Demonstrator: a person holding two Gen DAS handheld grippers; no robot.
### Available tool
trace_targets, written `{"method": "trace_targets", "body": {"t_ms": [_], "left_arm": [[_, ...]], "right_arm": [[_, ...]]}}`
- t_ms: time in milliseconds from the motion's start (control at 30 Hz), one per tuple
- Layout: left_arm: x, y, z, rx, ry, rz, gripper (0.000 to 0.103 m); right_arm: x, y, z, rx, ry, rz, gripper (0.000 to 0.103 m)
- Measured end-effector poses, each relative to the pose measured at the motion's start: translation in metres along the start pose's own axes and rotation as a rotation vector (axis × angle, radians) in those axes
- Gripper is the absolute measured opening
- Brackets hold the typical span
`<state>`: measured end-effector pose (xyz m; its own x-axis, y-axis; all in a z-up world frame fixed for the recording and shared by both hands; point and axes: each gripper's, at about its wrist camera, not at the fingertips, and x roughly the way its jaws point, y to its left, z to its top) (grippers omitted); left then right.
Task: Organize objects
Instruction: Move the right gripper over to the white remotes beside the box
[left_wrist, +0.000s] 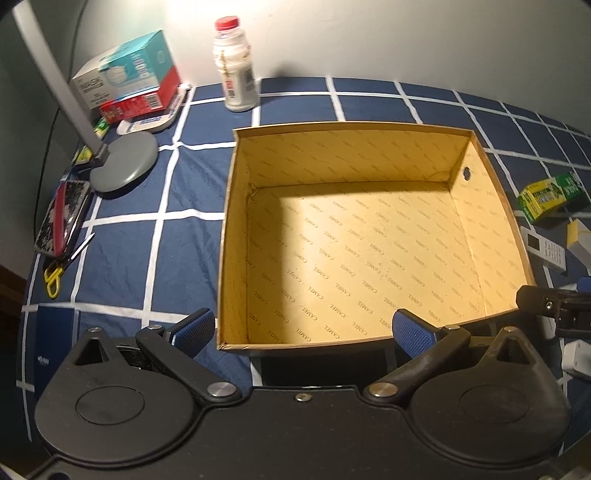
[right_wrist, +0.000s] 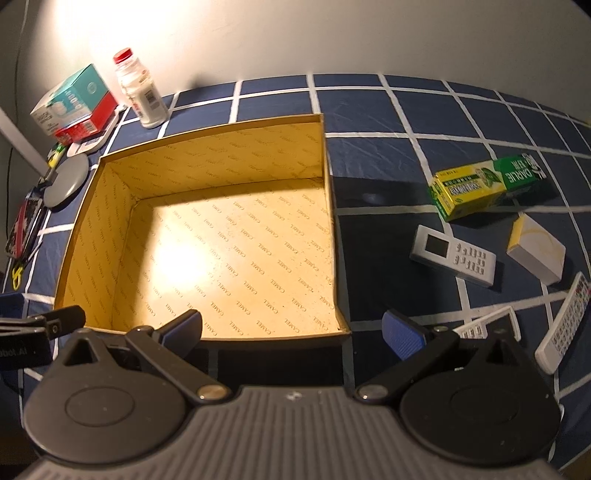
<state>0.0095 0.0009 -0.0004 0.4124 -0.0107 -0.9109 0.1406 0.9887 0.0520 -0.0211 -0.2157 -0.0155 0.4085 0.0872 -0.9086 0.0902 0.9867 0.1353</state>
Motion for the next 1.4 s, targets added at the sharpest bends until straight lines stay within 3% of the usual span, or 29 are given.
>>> {"method": "trace_targets", "body": {"t_ms": [467,967,1200,1400], "left_arm": [[0.009,-0.041,0.027,0.180,0.029,-0.095,0.103],[-0.002,-0.112,0.033,0.314,-0.013,-0.186,0.103],[-0.001,-0.154,0.027,0.329,-0.006,-0.193,0.103],[0.001,-0.192,0.020,0.280,0.015,-0.172,0.103]], "right_arm": [[-0.021,-0.041,-0.015,0.215,-0.028,-0.088,0.103],[-0.055,-0.103,-0.039,0.358,-0.084,-0.178,0.103],[-0.060,-0.146,-0.042,0.379,-0.088,-0.185,0.103],[-0.055,-0.188,-0.037,0.331,-0.060,-0.153,0.103]]}}
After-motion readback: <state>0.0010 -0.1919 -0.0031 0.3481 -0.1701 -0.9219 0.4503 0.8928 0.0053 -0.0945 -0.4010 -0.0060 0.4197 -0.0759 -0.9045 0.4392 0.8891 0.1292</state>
